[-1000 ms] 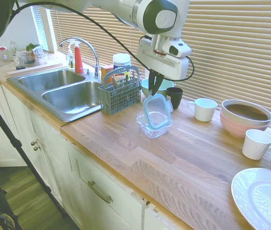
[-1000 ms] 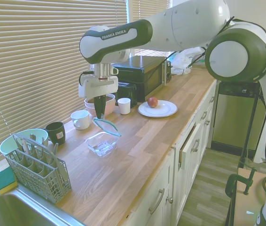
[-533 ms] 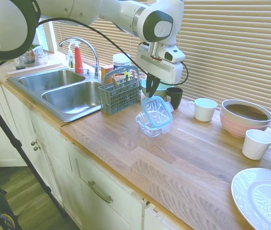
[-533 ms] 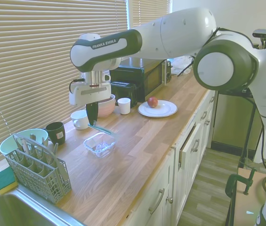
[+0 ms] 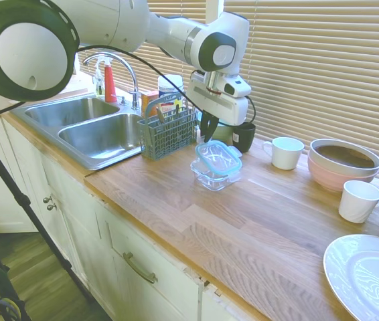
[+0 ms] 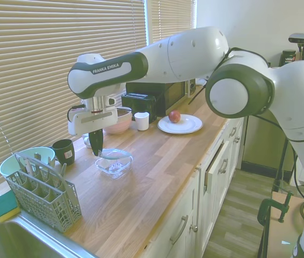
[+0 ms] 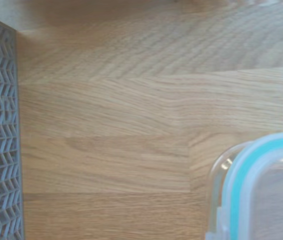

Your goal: Cover the lid of the food container

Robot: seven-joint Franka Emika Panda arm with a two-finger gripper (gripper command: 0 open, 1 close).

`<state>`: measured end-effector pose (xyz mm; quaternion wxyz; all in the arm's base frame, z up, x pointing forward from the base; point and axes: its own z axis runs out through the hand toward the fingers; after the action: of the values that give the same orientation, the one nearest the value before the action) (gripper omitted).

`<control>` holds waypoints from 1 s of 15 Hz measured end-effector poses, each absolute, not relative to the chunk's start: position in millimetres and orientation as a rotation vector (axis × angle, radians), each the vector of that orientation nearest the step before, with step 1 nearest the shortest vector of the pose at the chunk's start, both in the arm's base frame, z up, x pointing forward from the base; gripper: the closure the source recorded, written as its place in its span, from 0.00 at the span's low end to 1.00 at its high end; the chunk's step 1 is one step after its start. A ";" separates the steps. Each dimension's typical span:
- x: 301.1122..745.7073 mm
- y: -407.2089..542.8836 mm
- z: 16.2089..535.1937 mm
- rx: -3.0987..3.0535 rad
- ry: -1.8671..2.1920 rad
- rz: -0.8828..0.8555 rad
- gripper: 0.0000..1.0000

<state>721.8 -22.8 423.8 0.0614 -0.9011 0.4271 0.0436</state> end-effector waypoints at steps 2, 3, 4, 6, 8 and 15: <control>724.8 -17.5 412.8 -2.741 1.297 0.139 1.00; 725.9 -15.3 407.4 -2.749 1.300 0.140 1.00; 727.4 -13.3 401.7 -2.759 1.301 0.137 1.00; 729.2 -12.6 393.1 -2.776 1.303 0.132 1.00; 730.3 -13.7 389.2 -2.782 1.308 0.126 1.00; 731.2 -15.8 388.3 -2.780 1.317 0.115 1.00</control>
<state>731.2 -15.8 388.3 0.0318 -0.9026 0.4278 0.0374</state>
